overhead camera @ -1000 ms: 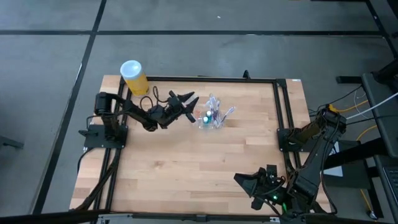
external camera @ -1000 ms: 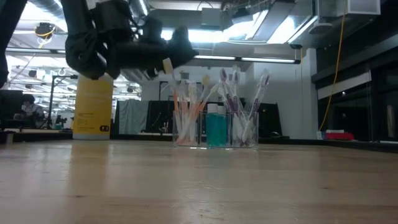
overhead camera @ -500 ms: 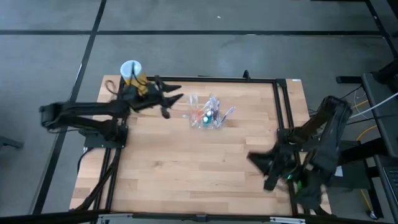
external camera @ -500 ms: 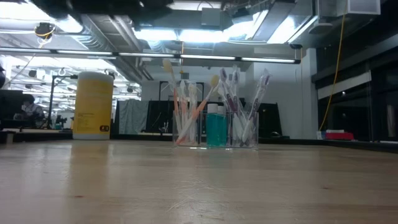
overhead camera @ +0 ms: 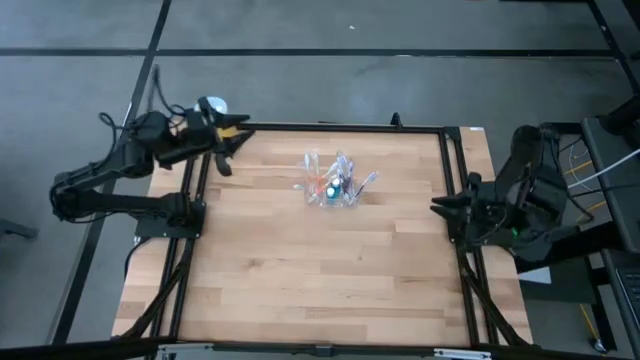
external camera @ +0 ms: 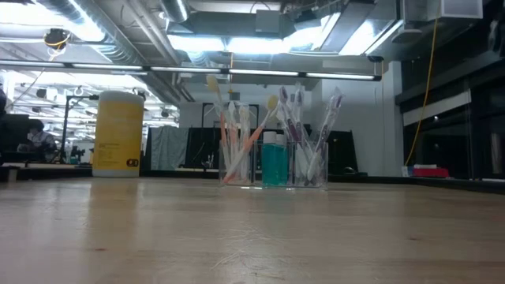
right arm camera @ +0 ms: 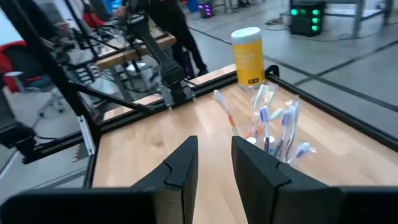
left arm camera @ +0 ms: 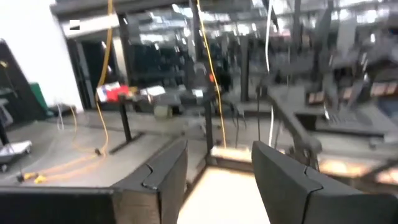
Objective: Pick & Place toothbrushing station
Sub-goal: Return to Home Position
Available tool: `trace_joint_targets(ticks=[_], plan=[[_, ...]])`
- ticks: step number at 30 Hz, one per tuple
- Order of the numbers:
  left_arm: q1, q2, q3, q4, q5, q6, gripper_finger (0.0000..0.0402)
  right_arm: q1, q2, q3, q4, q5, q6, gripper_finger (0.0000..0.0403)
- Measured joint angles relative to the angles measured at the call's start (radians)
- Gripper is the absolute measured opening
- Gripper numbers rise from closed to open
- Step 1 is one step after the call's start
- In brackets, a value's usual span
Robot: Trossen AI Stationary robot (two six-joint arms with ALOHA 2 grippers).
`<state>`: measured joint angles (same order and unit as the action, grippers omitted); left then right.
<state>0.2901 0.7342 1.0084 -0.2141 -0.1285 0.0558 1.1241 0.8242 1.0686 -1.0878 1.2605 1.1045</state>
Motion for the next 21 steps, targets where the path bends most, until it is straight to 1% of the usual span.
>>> trace_joint_targets(ticks=[4, 6, 8, 10, 13, 16, 21], plan=[[0.0, -0.047, -0.007, 0.013, -0.031, -0.011, 0.0175, 0.066, -0.158, -0.112, 0.038, 0.048, -0.09, 0.01], [0.0, -0.076, -0.041, 0.008, -0.034, -0.04, 0.0175, 0.096, -0.235, -0.166, 0.059, 0.072, -0.141, 0.01], [0.0, -0.109, -0.099, 0.013, -0.034, -0.08, 0.0175, 0.122, -0.3, -0.224, 0.079, 0.101, -0.155, 0.01], [0.0, -0.138, -0.183, 0.055, -0.036, -0.115, 0.0175, 0.149, -0.354, -0.294, 0.115, 0.11, -0.152, 0.01], [0.0, -0.176, -0.336, 0.174, -0.038, -0.168, 0.0175, 0.184, -0.408, -0.396, 0.211, 0.138, -0.14, 0.01], [0.0, -0.215, -0.471, 0.28, -0.064, -0.182, 0.0175, 0.207, -0.43, -0.472, 0.263, 0.144, -0.098, 0.01], [0.0, -0.26, -0.698, 0.478, -0.086, -0.208, 0.0175, 0.216, -0.432, -0.562, 0.277, 0.189, 0.034, 0.01]])
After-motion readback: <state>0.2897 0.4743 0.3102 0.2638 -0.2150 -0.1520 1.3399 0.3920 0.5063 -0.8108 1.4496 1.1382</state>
